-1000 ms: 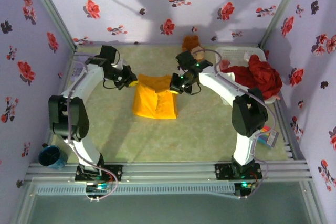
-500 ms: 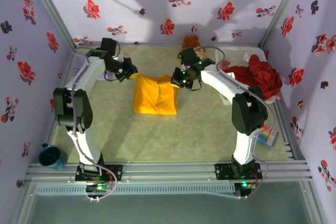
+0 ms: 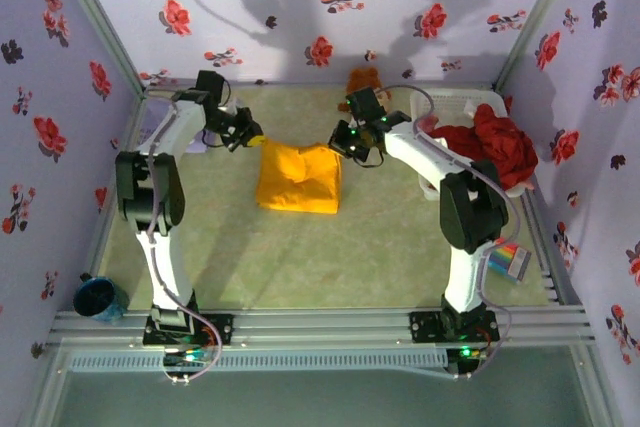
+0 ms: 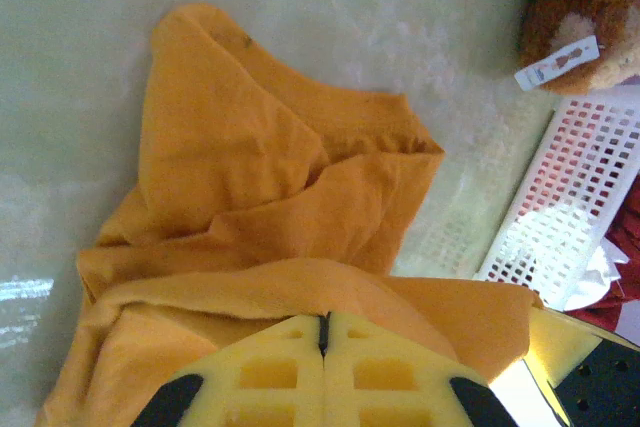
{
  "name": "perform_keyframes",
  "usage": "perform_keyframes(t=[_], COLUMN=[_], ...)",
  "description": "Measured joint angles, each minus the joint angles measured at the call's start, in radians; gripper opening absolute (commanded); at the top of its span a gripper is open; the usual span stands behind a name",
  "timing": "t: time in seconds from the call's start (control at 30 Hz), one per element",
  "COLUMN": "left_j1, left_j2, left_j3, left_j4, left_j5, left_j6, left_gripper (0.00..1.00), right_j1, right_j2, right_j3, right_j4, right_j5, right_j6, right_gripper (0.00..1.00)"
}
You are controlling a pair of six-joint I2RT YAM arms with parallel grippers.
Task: Fold and stack the t-shirts
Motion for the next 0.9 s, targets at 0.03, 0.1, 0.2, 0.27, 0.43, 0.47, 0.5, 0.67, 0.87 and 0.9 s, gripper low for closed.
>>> perform_keyframes(t=[0.03, 0.1, 0.2, 0.27, 0.43, 0.47, 0.5, 0.67, 0.87, 0.9], left_j1=[0.002, 0.005, 0.006, 0.006, 0.007, 0.007, 0.007, 0.007, 0.011, 0.012], left_j2=[0.013, 0.038, 0.067, 0.082, 0.105, 0.112, 0.118, 0.150, 0.252, 0.272], left_j3=[0.014, 0.043, 0.080, 0.105, 0.141, 0.148, 0.154, 0.177, 0.259, 0.275], left_j4=[-0.003, -0.007, -0.013, -0.019, -0.021, -0.023, -0.023, -0.026, -0.020, -0.016], left_j5=[0.000, 0.000, 0.000, 0.001, 0.002, 0.003, 0.003, 0.003, 0.003, 0.004], left_j6=[0.004, 0.011, 0.018, 0.026, 0.034, 0.033, 0.034, 0.033, 0.033, 0.033], left_gripper=[0.00, 0.00, 0.00, 0.00, 0.00, 0.00, 0.00, 0.00, 0.00, 0.02], right_j1=[-0.003, -0.010, -0.019, -0.023, -0.032, -0.033, -0.034, -0.038, -0.066, -0.071], right_j2=[0.009, 0.027, 0.059, 0.077, 0.087, 0.087, 0.090, 0.120, 0.245, 0.270], right_j3=[0.000, 0.000, 0.000, 0.000, 0.001, 0.004, 0.010, 0.048, 0.148, 0.171], right_j4=[0.005, 0.017, 0.026, 0.028, 0.029, 0.030, 0.031, 0.035, 0.031, 0.023], right_j5=[0.001, 0.003, 0.005, 0.011, 0.025, 0.026, 0.027, 0.037, 0.015, 0.014], right_j6=[0.000, 0.000, 0.000, 0.000, 0.000, 0.000, 0.000, 0.000, -0.003, -0.008], right_gripper=[0.00, 0.00, 0.00, 0.00, 0.00, 0.00, 0.00, 0.00, 0.08, 0.15])
